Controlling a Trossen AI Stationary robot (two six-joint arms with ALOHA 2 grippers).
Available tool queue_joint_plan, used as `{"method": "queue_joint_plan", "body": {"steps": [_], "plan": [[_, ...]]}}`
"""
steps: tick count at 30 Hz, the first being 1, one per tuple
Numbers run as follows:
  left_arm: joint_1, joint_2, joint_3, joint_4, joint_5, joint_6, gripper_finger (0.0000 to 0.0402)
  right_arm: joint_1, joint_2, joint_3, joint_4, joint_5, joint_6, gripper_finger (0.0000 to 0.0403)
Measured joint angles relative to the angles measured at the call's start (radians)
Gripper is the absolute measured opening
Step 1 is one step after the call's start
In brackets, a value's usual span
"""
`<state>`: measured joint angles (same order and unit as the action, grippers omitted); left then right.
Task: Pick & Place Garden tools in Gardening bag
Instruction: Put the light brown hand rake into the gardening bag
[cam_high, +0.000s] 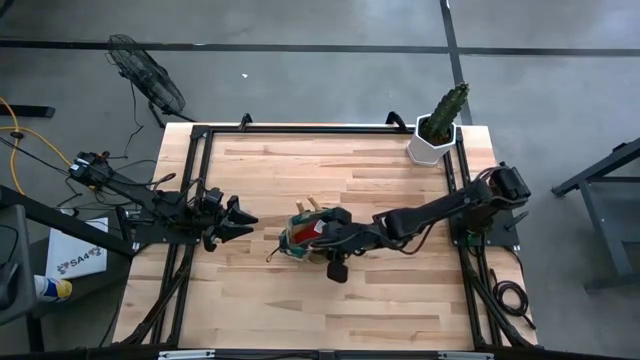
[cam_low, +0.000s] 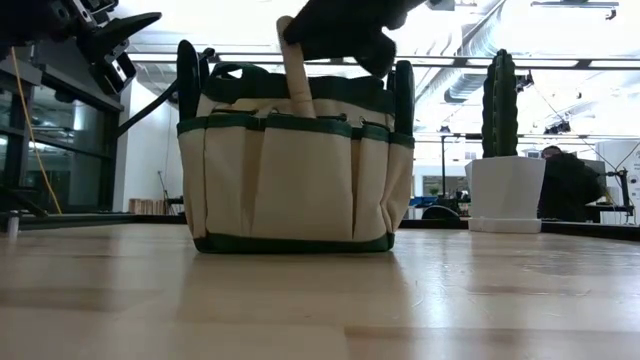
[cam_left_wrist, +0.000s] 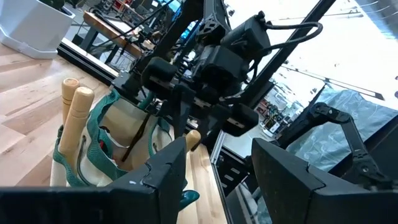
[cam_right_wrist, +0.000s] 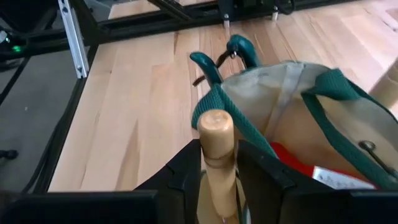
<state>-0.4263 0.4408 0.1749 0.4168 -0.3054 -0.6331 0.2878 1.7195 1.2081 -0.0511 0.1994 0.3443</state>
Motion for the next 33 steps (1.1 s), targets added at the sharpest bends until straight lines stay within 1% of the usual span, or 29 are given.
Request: {"method": "queue_joint_plan", "body": {"steps": [7,10,13,16,18,20,24,28,33], "plan": [[0.0,0.0,0.0,0.0,0.0,0.0,0.018,0.0,-0.023,0.0,-0.076,-0.019,0.007,0.0095],[0.0,0.0,0.0,0.0,0.0,0.0,0.018,0.0,-0.026,0.0,-0.081,-0.024,0.018,0.0095],[0.0,0.0,0.0,0.0,-0.001,0.0,0.018,0.0,-0.047,0.0,-0.105,-0.049,0.033,0.0095],[0.0,0.0,0.0,0.0,0.0,0.0,0.018,0.0,-0.076,0.0,-0.122,-0.049,0.056,0.0093],[0.0,0.0,0.0,0.0,-0.001,-0.001,0.018,0.0,-0.083,0.0,-0.097,-0.044,0.056,0.0085],[0.0,0.0,0.0,0.0,-0.001,0.0,0.018,0.0,-0.086,0.0,-0.05,-0.044,0.055,0.0068],[0.0,0.0,0.0,0.0,-0.004,0.0,0.018,0.0,-0.081,0.0,0.06,-0.046,0.031,0.0013],[0.0,0.0,0.0,-0.001,-0.004,0.001,0.018,-0.001,-0.074,0.0,0.103,-0.041,0.022,0.0004],[0.0,0.0,0.0,-0.001,-0.004,0.002,0.018,-0.006,-0.047,0.0,0.095,-0.046,0.019,0.0003]]}}
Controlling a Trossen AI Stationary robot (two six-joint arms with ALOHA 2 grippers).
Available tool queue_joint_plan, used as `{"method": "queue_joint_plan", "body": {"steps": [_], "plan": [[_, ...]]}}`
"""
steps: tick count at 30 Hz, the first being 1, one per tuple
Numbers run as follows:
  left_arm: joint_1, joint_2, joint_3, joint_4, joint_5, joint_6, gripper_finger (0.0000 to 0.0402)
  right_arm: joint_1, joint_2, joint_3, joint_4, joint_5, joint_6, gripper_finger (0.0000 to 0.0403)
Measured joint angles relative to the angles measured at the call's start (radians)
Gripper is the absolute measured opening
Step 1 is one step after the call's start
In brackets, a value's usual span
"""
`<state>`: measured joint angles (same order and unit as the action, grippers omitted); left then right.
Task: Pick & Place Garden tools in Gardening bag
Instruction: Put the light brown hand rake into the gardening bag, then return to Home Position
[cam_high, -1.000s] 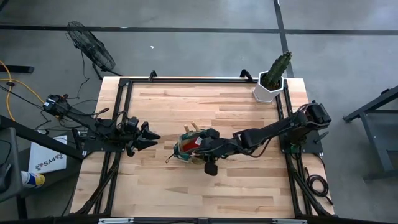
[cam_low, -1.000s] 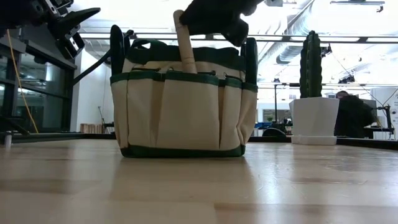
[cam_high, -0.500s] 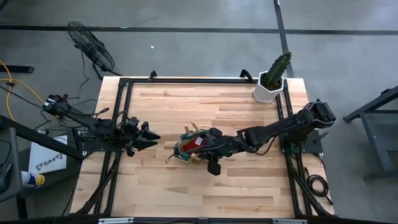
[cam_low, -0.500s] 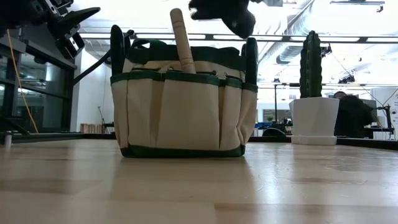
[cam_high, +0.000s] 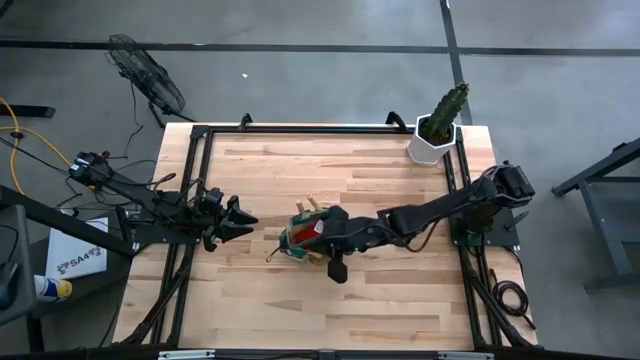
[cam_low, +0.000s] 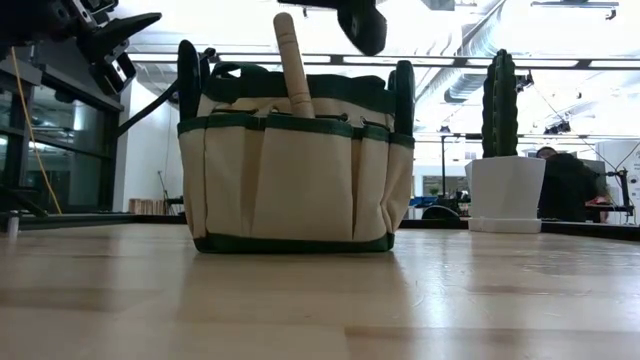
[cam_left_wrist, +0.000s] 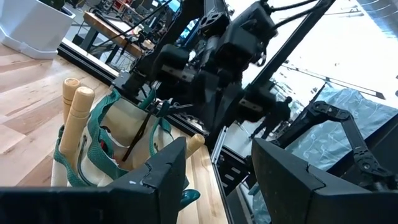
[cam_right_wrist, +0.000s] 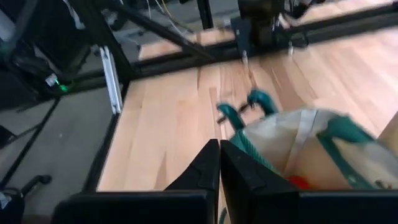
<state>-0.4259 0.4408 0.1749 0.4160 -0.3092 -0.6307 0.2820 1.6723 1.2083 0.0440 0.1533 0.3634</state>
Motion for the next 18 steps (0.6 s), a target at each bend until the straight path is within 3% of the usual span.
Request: {"method": "queue_joint_plan", "body": {"steps": [10,18], "plan": [[0.0,0.0,0.0,0.0,-0.022,-0.002,0.018,-0.001,0.047,0.0,-0.016,0.015,0.034,0.0003],[0.0,0.0,0.0,-0.008,0.036,0.004,0.018,0.004,-0.05,0.0,-0.144,0.056,0.037,0.0003]]}}
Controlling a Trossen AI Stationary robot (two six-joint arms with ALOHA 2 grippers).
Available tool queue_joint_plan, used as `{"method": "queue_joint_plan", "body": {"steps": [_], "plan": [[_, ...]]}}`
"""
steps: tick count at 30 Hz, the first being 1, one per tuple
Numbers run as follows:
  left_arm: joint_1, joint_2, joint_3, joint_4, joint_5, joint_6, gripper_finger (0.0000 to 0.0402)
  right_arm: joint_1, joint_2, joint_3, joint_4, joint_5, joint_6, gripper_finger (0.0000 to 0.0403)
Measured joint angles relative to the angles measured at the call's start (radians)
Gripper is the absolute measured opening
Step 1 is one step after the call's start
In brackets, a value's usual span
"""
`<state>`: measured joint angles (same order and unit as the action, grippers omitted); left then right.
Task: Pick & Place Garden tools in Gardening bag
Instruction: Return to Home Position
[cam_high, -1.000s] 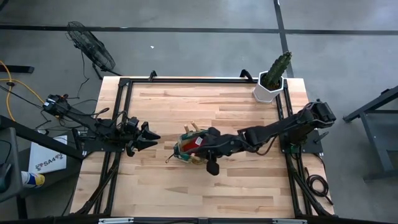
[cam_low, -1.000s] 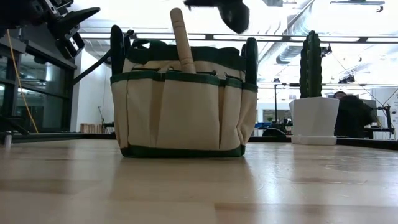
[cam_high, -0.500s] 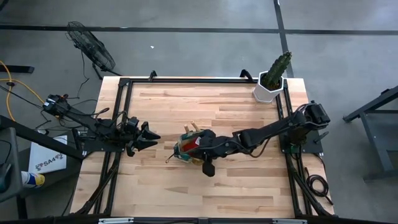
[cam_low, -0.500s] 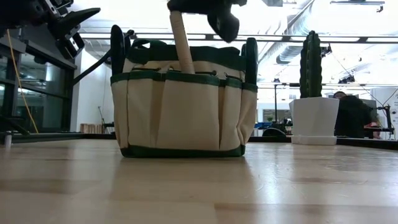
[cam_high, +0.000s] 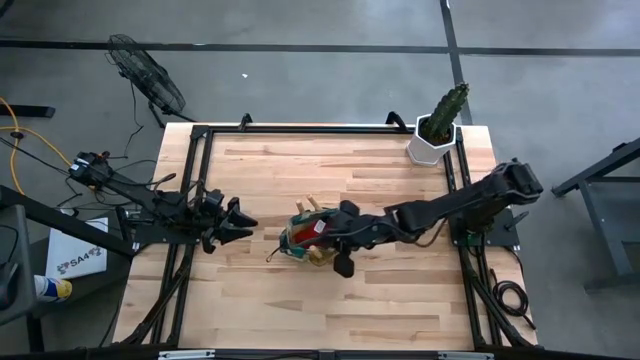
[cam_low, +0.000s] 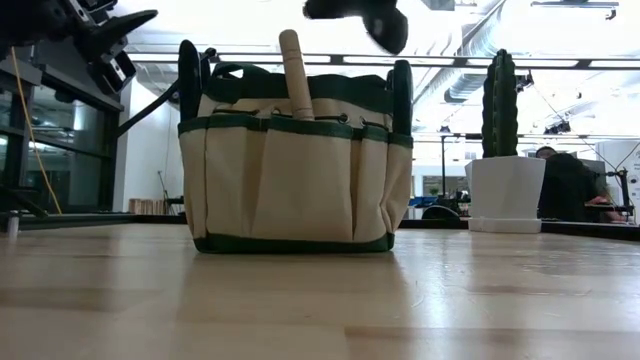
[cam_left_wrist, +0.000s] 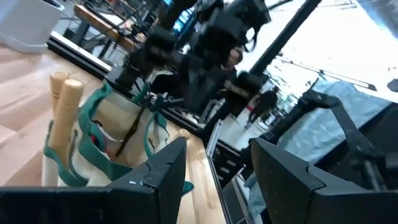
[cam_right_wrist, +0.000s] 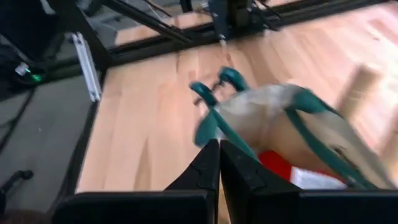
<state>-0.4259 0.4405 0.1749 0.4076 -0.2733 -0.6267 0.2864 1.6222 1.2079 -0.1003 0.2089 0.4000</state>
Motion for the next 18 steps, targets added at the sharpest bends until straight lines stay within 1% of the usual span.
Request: {"method": "queue_joint_plan", "body": {"steps": [3,5,7,9,13,18], "plan": [[0.0,0.0,0.0,0.001,-0.003,-0.008,0.018,0.009,-0.063,0.0,-0.097,0.032,0.012,0.0003],[0.0,0.0,0.0,0.007,-0.002,-0.011,0.018,0.023,-0.109,0.001,-0.19,0.072,0.04,0.0003],[0.0,-0.003,0.001,0.011,0.027,-0.015,0.018,0.04,-0.149,-0.004,-0.254,0.12,0.06,0.0003],[0.0,-0.016,0.001,0.016,0.069,-0.006,0.018,0.06,-0.206,-0.048,-0.26,0.147,0.078,0.0003],[0.0,-0.051,0.002,0.018,0.067,0.102,0.018,0.096,-0.353,-0.228,-0.111,0.163,0.151,0.0003],[0.0,-0.1,0.002,0.003,0.056,0.244,0.018,0.162,-0.542,-0.486,0.114,0.289,0.239,0.0003]]}}
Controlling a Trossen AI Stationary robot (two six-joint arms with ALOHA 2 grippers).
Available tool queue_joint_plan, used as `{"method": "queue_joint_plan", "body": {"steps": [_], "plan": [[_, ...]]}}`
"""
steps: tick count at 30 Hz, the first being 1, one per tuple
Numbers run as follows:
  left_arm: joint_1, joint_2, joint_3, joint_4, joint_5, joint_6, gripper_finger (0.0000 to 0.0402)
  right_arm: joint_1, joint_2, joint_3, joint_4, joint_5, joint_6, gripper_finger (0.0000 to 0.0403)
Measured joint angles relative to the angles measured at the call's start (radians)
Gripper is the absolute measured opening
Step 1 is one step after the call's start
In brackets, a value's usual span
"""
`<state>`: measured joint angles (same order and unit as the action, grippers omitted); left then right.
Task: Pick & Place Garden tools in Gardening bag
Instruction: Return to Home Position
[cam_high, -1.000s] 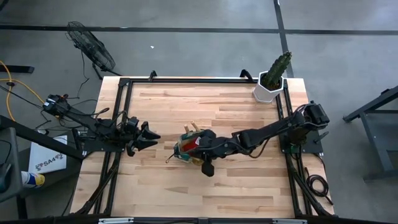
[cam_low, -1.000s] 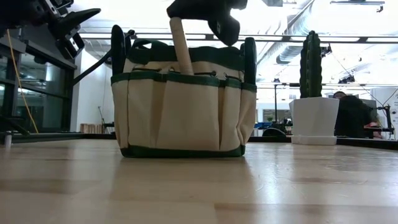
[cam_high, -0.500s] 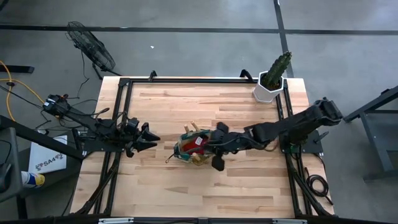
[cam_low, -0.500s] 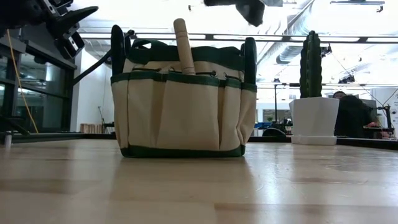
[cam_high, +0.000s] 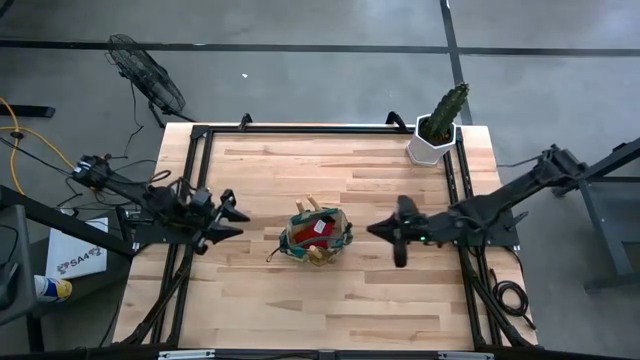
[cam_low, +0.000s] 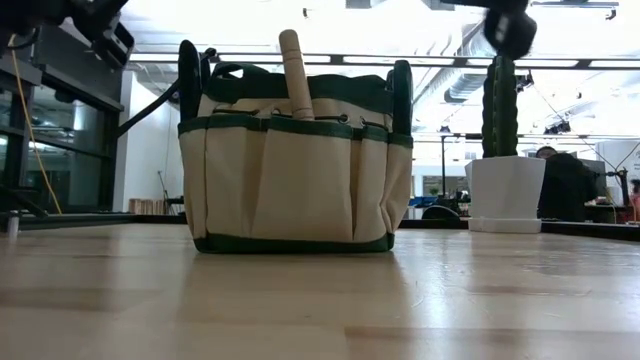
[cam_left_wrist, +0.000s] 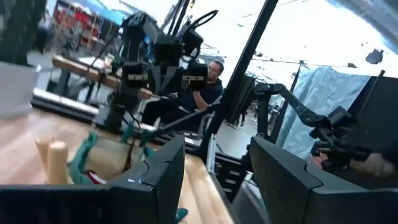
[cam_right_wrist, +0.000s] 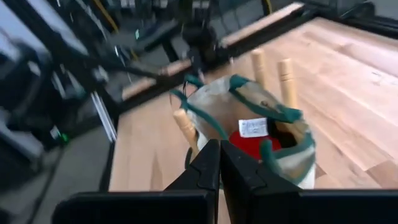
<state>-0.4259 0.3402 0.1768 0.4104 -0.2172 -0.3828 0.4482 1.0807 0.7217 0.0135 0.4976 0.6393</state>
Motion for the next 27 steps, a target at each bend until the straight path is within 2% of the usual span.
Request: {"method": "queue_joint_plan", "body": {"steps": [4,9,19,21,26,27], "plan": [[0.0,-0.028,0.0,-0.026,-0.016,0.063,0.018,0.045,-0.116,-0.107,0.052,0.094,0.032,0.0003],[0.0,-0.064,0.0,-0.092,-0.039,0.085,0.018,0.068,-0.234,-0.177,0.055,0.151,0.037,0.0003],[0.0,-0.133,-0.031,-0.113,-0.031,0.117,0.018,0.05,-0.425,-0.335,0.118,0.163,0.039,0.0003],[0.0,-0.136,-0.058,-0.09,-0.029,0.108,0.018,0.039,-0.453,-0.369,0.146,0.158,0.038,0.0003],[0.0,-0.135,-0.162,0.125,-0.008,0.134,0.018,0.02,-0.524,-0.457,0.208,0.154,0.039,0.0003],[0.0,-0.137,-0.155,0.112,-0.008,0.135,0.018,0.02,-0.539,-0.471,0.212,0.154,0.041,0.0003]]}}
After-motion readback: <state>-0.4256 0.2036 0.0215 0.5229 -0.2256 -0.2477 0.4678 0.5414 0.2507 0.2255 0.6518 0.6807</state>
